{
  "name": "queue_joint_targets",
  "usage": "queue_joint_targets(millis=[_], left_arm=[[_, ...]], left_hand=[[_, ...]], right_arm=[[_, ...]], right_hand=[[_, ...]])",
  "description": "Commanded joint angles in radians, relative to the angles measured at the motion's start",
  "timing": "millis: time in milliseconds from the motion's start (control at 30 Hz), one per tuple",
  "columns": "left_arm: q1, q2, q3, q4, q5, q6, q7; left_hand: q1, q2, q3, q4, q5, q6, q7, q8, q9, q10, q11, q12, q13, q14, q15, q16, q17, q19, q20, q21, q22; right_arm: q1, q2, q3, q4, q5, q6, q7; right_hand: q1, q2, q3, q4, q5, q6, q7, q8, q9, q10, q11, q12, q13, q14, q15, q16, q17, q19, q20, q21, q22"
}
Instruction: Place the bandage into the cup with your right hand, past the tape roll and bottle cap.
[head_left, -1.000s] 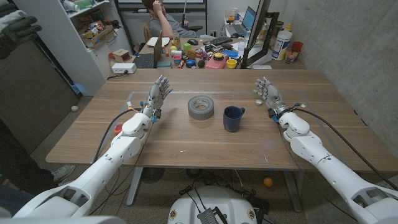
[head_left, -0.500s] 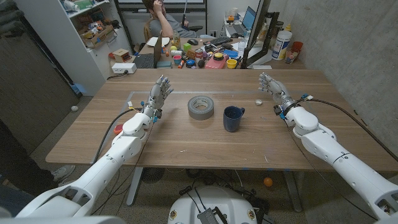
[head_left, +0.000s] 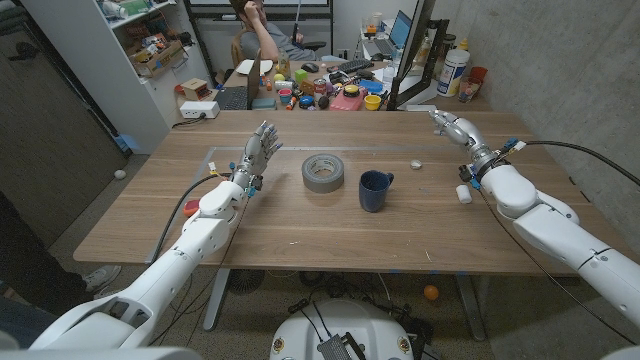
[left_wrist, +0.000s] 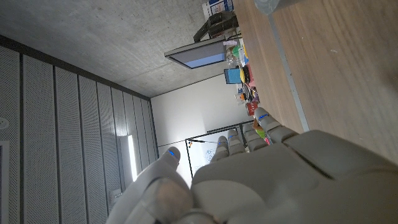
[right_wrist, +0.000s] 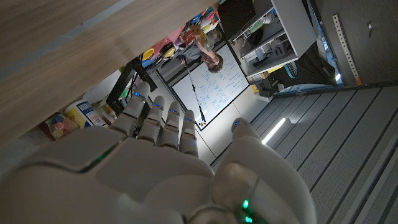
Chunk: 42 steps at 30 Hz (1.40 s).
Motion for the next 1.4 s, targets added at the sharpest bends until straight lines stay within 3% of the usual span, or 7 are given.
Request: queue_joint_targets(millis=[33,200,400,600,867,1067,1400], left_arm=[[-0.016,-0.012,0.011,0.019,0.003,-0.014,-0.045],[-0.019,-0.012,0.013,0.019,0.002,-0.017,-0.060],[-0.032,-0.020,0.022,0.032,0.008,-0.020,-0.075],[-0.047,-0.033,0.031,0.052,0.010,-0.026,-0.095],[-0.053,-0.049,0.027,0.061,0.002,-0.046,-0.108],[-0.048,-0.049,0.026,0.052,-0.004,-0.048,-0.115],[-0.046,-0.049,0.031,0.033,-0.005,-0.053,-0.126]], left_hand=[[-0.004,0.086,0.008,0.000,0.007,0.004,0.000,0.009,0.002,0.002,-0.005,0.007,0.004,-0.003,-0.021,0.007,0.003,0.005,-0.049,0.004,0.003],[-0.004,0.086,0.009,0.000,0.007,0.005,0.000,0.008,0.002,0.002,-0.004,0.007,0.004,-0.002,-0.020,0.007,0.003,0.005,-0.048,0.004,0.003],[-0.004,0.086,0.009,0.000,0.007,0.007,0.000,0.008,0.002,0.004,-0.004,0.008,0.004,-0.001,-0.020,0.007,0.003,0.007,-0.047,0.004,0.003],[-0.005,0.085,0.009,0.000,0.007,0.006,0.001,0.007,0.002,0.003,-0.004,0.008,0.004,-0.002,-0.019,0.007,0.003,0.006,-0.047,0.003,0.003],[-0.006,0.084,0.009,0.001,0.007,0.008,0.001,0.007,0.002,0.004,-0.003,0.008,0.004,0.000,-0.019,0.007,0.003,0.008,-0.045,0.003,0.003],[-0.006,0.084,0.009,0.000,0.007,0.009,0.000,0.007,0.002,0.006,-0.004,0.009,0.004,0.001,-0.020,0.007,0.003,0.009,-0.046,0.003,0.003],[-0.006,0.084,0.009,0.000,0.007,0.009,0.000,0.006,0.002,0.007,-0.005,0.009,0.004,0.002,-0.020,0.008,0.003,0.010,-0.045,0.003,0.003]], right_arm=[[-0.116,-0.174,0.113,-0.169,-0.103,-0.124,-0.013],[-0.182,-0.229,0.187,-0.200,-0.098,-0.184,-0.003],[-0.305,-0.287,0.318,-0.249,-0.109,-0.248,0.004],[-0.401,-0.295,0.426,-0.289,-0.140,-0.305,0.023],[-0.518,-0.286,0.556,-0.365,-0.267,-0.441,0.066],[-0.547,-0.273,0.592,-0.382,-0.345,-0.509,0.111],[-0.545,-0.277,0.588,-0.391,-0.442,-0.601,0.160]], right_hand=[[0.015,-0.006,-0.001,-0.013,-0.006,-0.001,-0.001,0.004,0.003,-0.003,-0.006,0.004,0.003,-0.002,-0.009,-0.004,0.003,0.001,0.007,-0.005,0.004],[0.013,-0.017,-0.007,-0.017,-0.007,-0.013,-0.003,-0.002,0.003,-0.012,-0.007,0.000,0.003,-0.007,-0.013,-0.006,0.004,0.004,-0.002,-0.008,0.005],[0.001,-0.031,-0.019,-0.016,-0.008,-0.024,-0.004,-0.006,0.003,-0.018,-0.009,-0.002,0.003,-0.012,-0.019,-0.006,0.007,0.012,-0.003,-0.009,0.005],[-0.010,-0.046,-0.031,-0.015,-0.007,-0.034,-0.006,-0.010,0.004,-0.030,-0.012,-0.006,0.004,-0.014,-0.029,-0.006,0.008,0.023,-0.001,-0.010,0.004],[-0.014,-0.055,-0.038,-0.017,-0.005,-0.042,-0.004,-0.011,0.004,-0.036,-0.012,-0.007,0.004,-0.014,-0.038,-0.006,0.009,0.032,-0.002,-0.013,0.004],[-0.014,-0.060,-0.041,-0.019,-0.003,-0.044,-0.005,-0.010,0.005,-0.038,-0.019,-0.007,0.004,-0.013,-0.043,-0.006,0.008,0.040,-0.001,-0.013,0.004],[-0.012,-0.062,-0.043,-0.022,0.000,-0.042,-0.005,-0.008,0.005,-0.034,-0.024,-0.005,0.005,-0.009,-0.053,-0.005,0.008,0.048,-0.003,-0.015,0.003]])
